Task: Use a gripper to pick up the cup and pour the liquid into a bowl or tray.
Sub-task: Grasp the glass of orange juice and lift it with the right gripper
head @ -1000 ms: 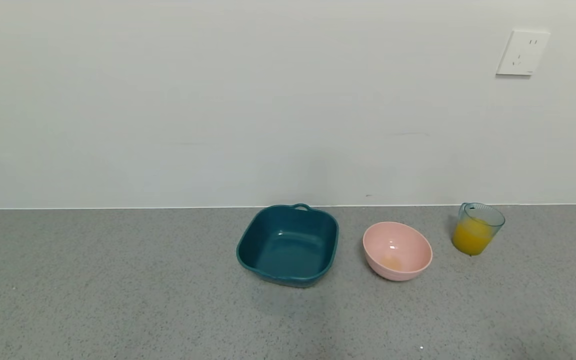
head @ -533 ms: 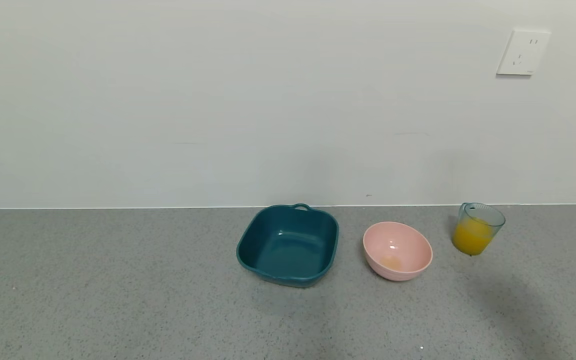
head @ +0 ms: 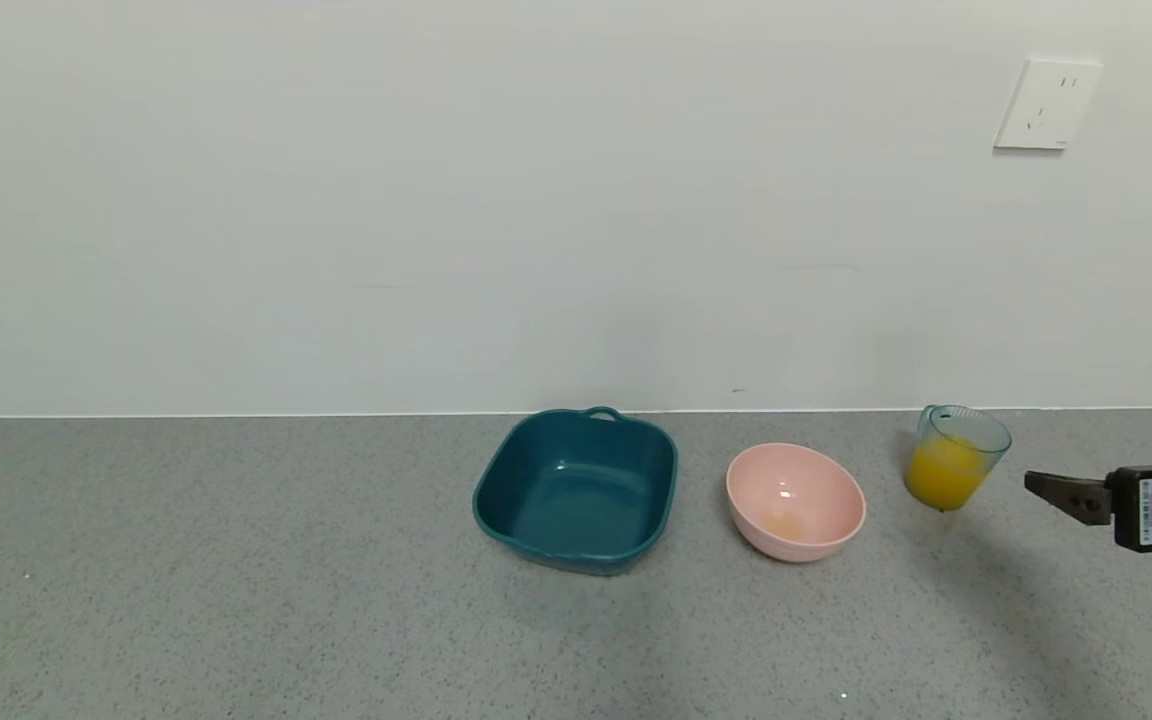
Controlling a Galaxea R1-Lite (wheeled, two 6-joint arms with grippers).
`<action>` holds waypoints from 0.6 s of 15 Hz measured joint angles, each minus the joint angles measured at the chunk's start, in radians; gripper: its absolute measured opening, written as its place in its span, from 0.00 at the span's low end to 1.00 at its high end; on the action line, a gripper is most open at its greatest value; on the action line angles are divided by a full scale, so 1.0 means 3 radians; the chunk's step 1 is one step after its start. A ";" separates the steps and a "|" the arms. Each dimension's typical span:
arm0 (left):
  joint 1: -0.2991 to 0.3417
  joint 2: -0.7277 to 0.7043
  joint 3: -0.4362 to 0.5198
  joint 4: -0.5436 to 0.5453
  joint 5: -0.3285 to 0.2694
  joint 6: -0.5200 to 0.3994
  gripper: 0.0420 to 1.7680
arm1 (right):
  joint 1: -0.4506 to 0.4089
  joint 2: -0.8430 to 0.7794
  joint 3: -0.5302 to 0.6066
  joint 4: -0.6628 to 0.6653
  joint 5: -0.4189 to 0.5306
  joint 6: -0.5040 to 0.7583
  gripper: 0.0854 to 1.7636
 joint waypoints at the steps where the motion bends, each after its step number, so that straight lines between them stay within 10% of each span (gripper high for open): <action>1: 0.0000 0.0000 0.0000 0.0000 0.0000 0.0000 0.97 | -0.0016 0.0125 0.0037 -0.0095 0.0001 0.0013 0.97; 9: 0.0001 0.0000 0.0000 0.0000 0.0000 0.0000 0.97 | -0.0074 0.1058 0.0294 -0.1204 -0.0037 0.0139 0.97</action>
